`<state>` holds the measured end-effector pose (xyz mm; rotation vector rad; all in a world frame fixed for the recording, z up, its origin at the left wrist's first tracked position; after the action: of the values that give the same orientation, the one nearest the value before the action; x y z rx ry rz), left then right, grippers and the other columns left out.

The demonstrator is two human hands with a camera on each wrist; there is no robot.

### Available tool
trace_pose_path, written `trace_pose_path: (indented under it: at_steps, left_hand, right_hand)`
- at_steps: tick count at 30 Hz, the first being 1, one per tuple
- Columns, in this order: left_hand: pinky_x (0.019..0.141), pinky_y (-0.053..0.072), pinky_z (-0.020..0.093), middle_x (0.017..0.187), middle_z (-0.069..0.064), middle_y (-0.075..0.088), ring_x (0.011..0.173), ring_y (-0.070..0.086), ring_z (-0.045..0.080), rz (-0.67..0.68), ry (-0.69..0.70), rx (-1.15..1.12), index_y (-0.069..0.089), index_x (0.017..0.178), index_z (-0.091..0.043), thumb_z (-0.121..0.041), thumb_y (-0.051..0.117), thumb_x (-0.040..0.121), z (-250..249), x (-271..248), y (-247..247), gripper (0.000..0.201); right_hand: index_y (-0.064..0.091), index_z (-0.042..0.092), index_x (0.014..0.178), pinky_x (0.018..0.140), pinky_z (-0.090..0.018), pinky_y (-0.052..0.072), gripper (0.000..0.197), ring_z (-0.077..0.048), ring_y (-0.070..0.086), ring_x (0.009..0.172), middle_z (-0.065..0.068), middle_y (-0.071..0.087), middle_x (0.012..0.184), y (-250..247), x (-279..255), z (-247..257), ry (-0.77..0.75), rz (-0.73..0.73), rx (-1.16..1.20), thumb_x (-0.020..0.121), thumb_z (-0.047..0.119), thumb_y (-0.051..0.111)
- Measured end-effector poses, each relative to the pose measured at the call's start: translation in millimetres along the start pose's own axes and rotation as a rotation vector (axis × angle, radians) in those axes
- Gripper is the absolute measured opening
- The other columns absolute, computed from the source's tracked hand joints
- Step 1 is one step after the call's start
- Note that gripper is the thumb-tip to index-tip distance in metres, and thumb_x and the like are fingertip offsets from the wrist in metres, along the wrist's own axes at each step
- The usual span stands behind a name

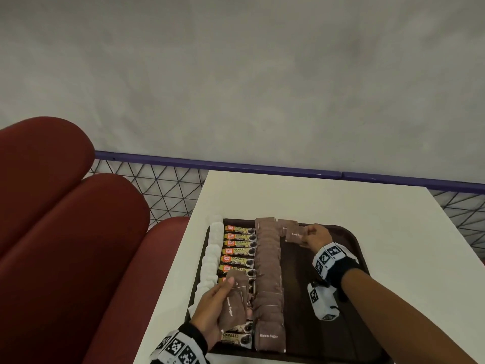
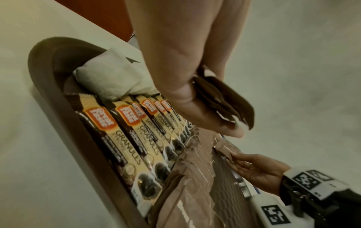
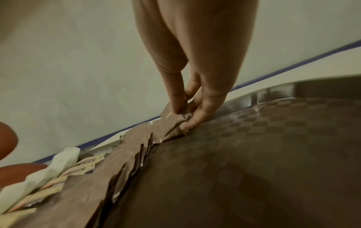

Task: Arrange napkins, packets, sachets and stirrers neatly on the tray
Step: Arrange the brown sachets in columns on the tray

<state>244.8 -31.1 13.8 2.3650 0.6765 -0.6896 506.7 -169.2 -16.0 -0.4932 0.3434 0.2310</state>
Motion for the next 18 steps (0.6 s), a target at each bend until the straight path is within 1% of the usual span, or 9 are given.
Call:
trace_pose_path:
  at_steps: [3, 5, 6, 8, 10, 12, 14, 16, 18]
  left_hand:
    - [0.072, 0.055, 0.046, 0.088, 0.025, 0.068, 0.068, 0.065, 0.032, -0.001, 0.018, -0.019, 0.068, 0.106, -0.002, -0.027, 0.058, 0.088, -2.0, 2.4, -0.2, 0.033]
    - [0.078, 0.053, 0.049, 0.083, 0.017, 0.072, 0.071, 0.066, 0.032, 0.011, 0.037, -0.028, 0.076, 0.088, -0.015, -0.029, 0.059, 0.085, -4.3, 1.7, 1.8, 0.023]
    - [0.082, 0.052, 0.051, 0.081, 0.015, 0.073, 0.074, 0.066, 0.033, 0.009, 0.038, -0.036, 0.077, 0.083, -0.017, -0.029, 0.058, 0.084, -5.2, 1.7, 2.5, 0.022]
    - [0.085, 0.051, 0.054, 0.081, 0.013, 0.074, 0.082, 0.066, 0.035, 0.003, 0.031, -0.051, 0.073, 0.093, -0.015, -0.025, 0.053, 0.091, -5.5, 3.1, 2.4, 0.022]
    - [0.078, 0.056, 0.049, 0.086, 0.017, 0.073, 0.081, 0.066, 0.035, -0.001, 0.005, -0.049, 0.065, 0.105, -0.006, -0.021, 0.048, 0.096, -5.1, 4.8, 1.7, 0.025]
    - [0.067, 0.059, 0.041, 0.089, 0.023, 0.071, 0.073, 0.068, 0.032, -0.002, -0.016, -0.036, 0.062, 0.108, 0.001, -0.017, 0.046, 0.097, -6.5, 3.6, 1.9, 0.027]
    - [0.064, 0.059, 0.037, 0.088, 0.022, 0.071, 0.072, 0.069, 0.03, 0.0, -0.016, -0.022, 0.063, 0.104, -0.001, -0.011, 0.043, 0.096, -6.2, 2.3, 1.1, 0.023]
    - [0.068, 0.058, 0.039, 0.09, 0.02, 0.071, 0.079, 0.067, 0.03, -0.006, -0.007, -0.017, 0.062, 0.105, -0.005, -0.004, 0.04, 0.095, -5.9, 1.9, 1.2, 0.024]
    - [0.075, 0.055, 0.042, 0.097, 0.02, 0.07, 0.086, 0.064, 0.031, -0.006, -0.007, -0.019, 0.061, 0.109, -0.006, 0.0, 0.038, 0.094, -4.0, 2.7, 2.7, 0.028]
  right_hand:
    - [0.051, 0.017, 0.065, 0.079, -0.048, 0.056, 0.031, -0.034, 0.063, 0.084, -0.014, 0.061, 0.085, 11.6, 5.1, -0.4, -0.026, -0.038, -0.082, 0.071, -0.012, 0.061]
    - [0.051, 0.016, 0.069, 0.074, -0.037, 0.054, 0.027, -0.028, 0.058, 0.078, -0.011, 0.058, 0.085, 17.0, 2.9, 3.4, -0.059, -0.049, -0.153, 0.074, -0.008, 0.061]
    - [0.051, 0.015, 0.073, 0.07, -0.032, 0.049, 0.023, -0.026, 0.055, 0.077, -0.01, 0.057, 0.085, 18.4, 1.7, 5.5, -0.075, -0.05, -0.198, 0.076, -0.006, 0.061]
    - [0.051, 0.012, 0.08, 0.066, -0.029, 0.041, 0.018, -0.024, 0.051, 0.077, -0.01, 0.055, 0.085, 20.3, 1.2, 7.1, -0.1, -0.06, -0.27, 0.079, -0.004, 0.059]
    - [0.05, 0.01, 0.084, 0.066, -0.028, 0.038, 0.016, -0.026, 0.053, 0.08, -0.014, 0.057, 0.09, 21.3, 2.2, 7.8, -0.128, -0.064, -0.335, 0.081, -0.003, 0.057]
    - [0.05, 0.009, 0.088, 0.069, -0.028, 0.039, 0.016, -0.03, 0.058, 0.091, -0.018, 0.06, 0.102, 22.3, 4.2, 7.1, -0.154, -0.05, -0.404, 0.082, -0.001, 0.06]
    - [0.053, 0.004, 0.097, 0.074, -0.03, 0.041, 0.02, -0.033, 0.057, 0.102, -0.02, 0.057, 0.111, 22.2, 3.5, 6.6, -0.183, -0.037, -0.456, 0.081, 0.001, 0.064]
    - [0.05, -0.001, 0.108, 0.079, -0.032, 0.041, 0.03, -0.036, 0.052, 0.106, -0.023, 0.052, 0.116, 21.1, -0.4, 7.4, -0.217, -0.048, -0.463, 0.081, -0.001, 0.062]
    - [0.048, -0.004, 0.111, 0.083, -0.035, 0.04, 0.033, -0.037, 0.048, 0.106, -0.025, 0.049, 0.115, 18.6, -7.2, 9.1, -0.281, -0.09, -0.419, 0.08, -0.003, 0.059]
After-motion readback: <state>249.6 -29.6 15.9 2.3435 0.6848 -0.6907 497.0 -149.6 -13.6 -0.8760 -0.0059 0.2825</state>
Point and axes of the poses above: each hand's wrist, its own x-axis towards the middle knuckle, its own y-axis out of the palm, z = x × y, the point moved 1 cm from there along x, towards the middle knuckle
